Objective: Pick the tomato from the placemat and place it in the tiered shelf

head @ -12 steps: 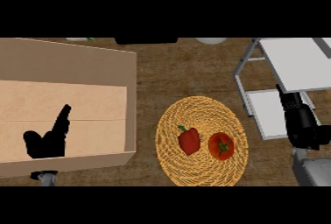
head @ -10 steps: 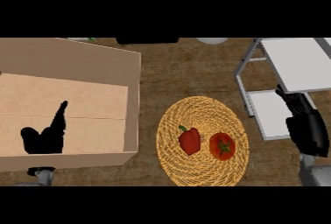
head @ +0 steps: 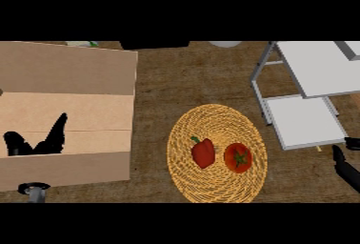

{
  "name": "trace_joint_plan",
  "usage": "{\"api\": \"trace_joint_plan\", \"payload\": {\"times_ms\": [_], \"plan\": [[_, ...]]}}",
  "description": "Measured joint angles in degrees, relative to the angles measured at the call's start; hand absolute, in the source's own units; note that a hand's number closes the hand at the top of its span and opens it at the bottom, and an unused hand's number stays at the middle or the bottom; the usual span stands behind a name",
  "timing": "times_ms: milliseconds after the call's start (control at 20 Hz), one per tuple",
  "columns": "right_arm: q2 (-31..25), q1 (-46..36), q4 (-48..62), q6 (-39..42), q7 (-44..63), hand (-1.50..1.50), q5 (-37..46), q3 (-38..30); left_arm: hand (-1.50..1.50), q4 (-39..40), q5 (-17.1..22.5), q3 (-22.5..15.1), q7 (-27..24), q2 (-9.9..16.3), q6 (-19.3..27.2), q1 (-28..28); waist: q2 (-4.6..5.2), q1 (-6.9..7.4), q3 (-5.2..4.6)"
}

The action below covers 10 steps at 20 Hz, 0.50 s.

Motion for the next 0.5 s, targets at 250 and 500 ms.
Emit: {"api": "trace_joint_plan", "payload": {"times_ms": [250,500], "plan": [[0.55,9.58,-5.21,5.08,-6.91,-1.5,-1.03,-0.38,0.0,1.14,0.75,-0.04,2.19,-0.36,-0.88,-1.45,-0.04,1.07,-0.03],[-2.68,18.0,-15.31,9.71,-5.73,-1.5,0.45,1.57,0.0,0.88,0.25,-0.36,3.57,-0.6,-0.65,-1.9,0.01,1.64,-0.15]]}}
